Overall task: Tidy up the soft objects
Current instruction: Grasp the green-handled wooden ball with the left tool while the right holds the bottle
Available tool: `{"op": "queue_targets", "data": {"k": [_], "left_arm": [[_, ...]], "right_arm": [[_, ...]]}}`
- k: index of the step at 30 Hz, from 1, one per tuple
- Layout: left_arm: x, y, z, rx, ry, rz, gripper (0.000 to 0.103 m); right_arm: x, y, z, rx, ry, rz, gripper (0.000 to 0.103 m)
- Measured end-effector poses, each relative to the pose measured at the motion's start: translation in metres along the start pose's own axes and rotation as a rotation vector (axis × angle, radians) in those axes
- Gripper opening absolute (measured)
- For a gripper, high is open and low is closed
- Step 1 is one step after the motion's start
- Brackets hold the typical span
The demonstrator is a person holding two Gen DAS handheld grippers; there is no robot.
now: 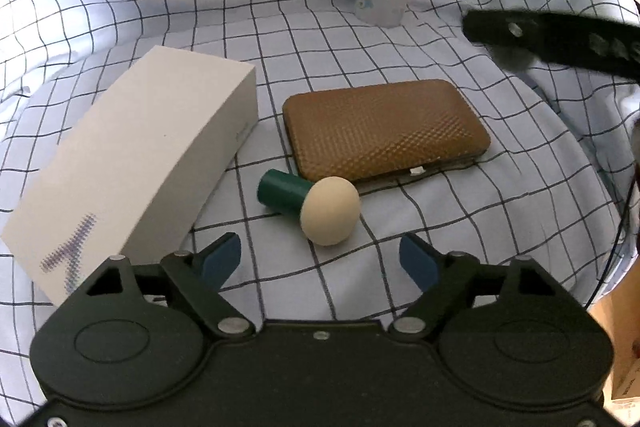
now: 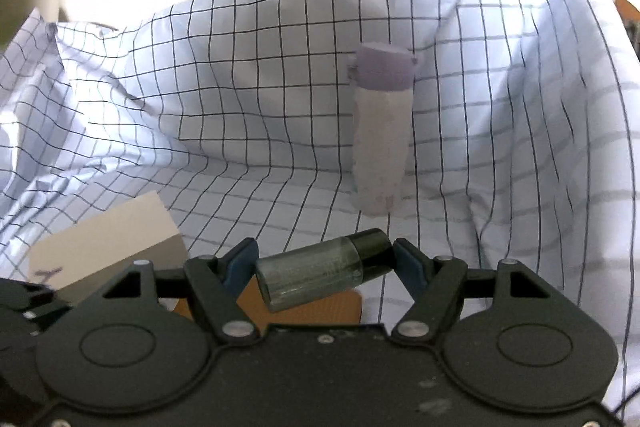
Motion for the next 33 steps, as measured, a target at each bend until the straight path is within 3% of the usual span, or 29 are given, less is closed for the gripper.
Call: {"op": "queue_targets", "data": {"k": [7, 11, 15, 23, 33], "left_arm": [[-0.006, -0.001, 0.016, 0.058, 0.039, 0.035, 0.078], [-0.010, -0.002, 0.024, 0.108, 0.036, 0.059, 0.085], [-0.005, -0.007, 0.027, 0.137, 0.042, 0.072, 0.085], [0.004, -0.014, 0.030, 0.051, 0.089, 0.066, 0.085], [-0.005, -0.008, 0.005, -0.052, 0.052, 0.086, 0.086]], "right_arm": [[0.016, -0.021, 0.014, 0.018, 0.065, -0.005, 0.072], [0.015, -0.028, 0.022, 0.017, 0.105, 0.003, 0.073], [0.016, -0.033, 0.029, 0.028, 0.145, 0.007, 0.073], [0.023, -0.031, 0.031, 0.033, 0.161, -0.025, 0.073], [0.029, -0.027, 0.028, 0.019, 0.176, -0.058, 0.073]]}}
Point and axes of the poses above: each gripper's, at about its wrist camera, not at the fingertips, and y roughly the way its jaws point, z to its right, x to its underside, the point moved 4 cm from there along y, roughly the way its jaws point, and after that the axes turned 14 degrees about y, right-handed, at the moved point
